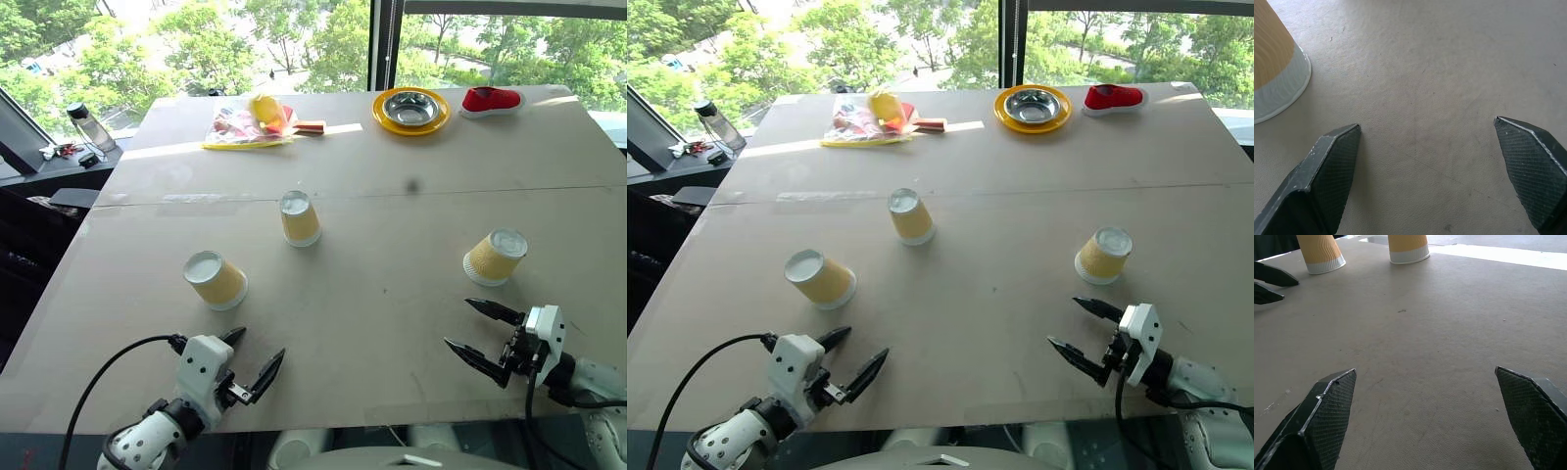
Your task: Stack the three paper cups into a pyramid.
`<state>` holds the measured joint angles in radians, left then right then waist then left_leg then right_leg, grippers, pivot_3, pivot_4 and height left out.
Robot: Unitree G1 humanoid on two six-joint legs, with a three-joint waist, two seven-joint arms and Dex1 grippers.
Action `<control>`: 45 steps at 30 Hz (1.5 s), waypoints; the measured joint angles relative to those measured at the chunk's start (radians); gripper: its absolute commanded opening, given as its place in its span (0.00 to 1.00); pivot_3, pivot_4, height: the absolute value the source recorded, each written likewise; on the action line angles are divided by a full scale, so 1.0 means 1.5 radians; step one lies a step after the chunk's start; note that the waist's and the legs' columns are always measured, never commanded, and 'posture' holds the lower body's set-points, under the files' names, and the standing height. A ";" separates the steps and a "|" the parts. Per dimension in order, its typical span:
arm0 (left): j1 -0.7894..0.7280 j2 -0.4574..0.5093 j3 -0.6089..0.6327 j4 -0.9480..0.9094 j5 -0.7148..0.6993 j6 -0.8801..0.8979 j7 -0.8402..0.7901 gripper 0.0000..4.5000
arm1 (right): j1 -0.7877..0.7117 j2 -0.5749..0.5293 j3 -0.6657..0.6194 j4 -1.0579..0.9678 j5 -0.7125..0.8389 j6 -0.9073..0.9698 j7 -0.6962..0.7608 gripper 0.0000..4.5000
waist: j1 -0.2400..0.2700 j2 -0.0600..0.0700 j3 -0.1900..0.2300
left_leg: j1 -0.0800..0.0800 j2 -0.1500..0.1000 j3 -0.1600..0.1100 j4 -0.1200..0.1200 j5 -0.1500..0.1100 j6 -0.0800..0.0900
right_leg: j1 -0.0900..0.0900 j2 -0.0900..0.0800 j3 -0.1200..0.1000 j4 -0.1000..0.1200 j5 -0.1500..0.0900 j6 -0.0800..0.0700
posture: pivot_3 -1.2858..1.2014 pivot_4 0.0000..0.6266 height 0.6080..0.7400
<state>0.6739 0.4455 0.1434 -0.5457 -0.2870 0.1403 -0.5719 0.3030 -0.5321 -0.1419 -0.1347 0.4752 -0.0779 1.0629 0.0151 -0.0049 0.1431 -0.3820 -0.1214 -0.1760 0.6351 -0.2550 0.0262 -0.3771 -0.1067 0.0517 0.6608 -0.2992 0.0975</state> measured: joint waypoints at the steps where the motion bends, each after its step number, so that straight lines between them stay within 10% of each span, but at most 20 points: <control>1: 0.000 0.000 0.000 0.000 0.000 0.000 0.000 0.99 | 0.000 0.000 0.000 0.000 0.000 0.000 0.000 1.00 | 0.000 0.000 0.000 | 0.000 0.000 0.000 0.000 0.000 0.000 | 0.000 0.000 0.000 0.000 0.000 0.000 | 0.52 0.24 0.94; 45: -0.018 -0.058 0.008 0.057 -0.021 -0.192 -0.006 0.99 | -0.035 0.006 0.001 -0.080 0.066 0.031 -0.007 1.00 | 0.004 -0.007 0.004 | -0.001 0.000 0.000 0.001 0.000 0.000 | 0.000 0.001 0.000 0.000 0.000 0.000 | 0.52 0.24 0.94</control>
<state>0.6475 0.3587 0.1558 -0.4595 -0.3185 -0.1475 -0.5816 0.2504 -0.5228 -0.1407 -0.2550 0.5740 -0.0308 1.0526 0.0207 -0.0158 0.1497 -0.3832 -0.1217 -0.1760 0.6360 -0.2553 0.0267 -0.3773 -0.1048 0.0510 0.6603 -0.2991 0.0978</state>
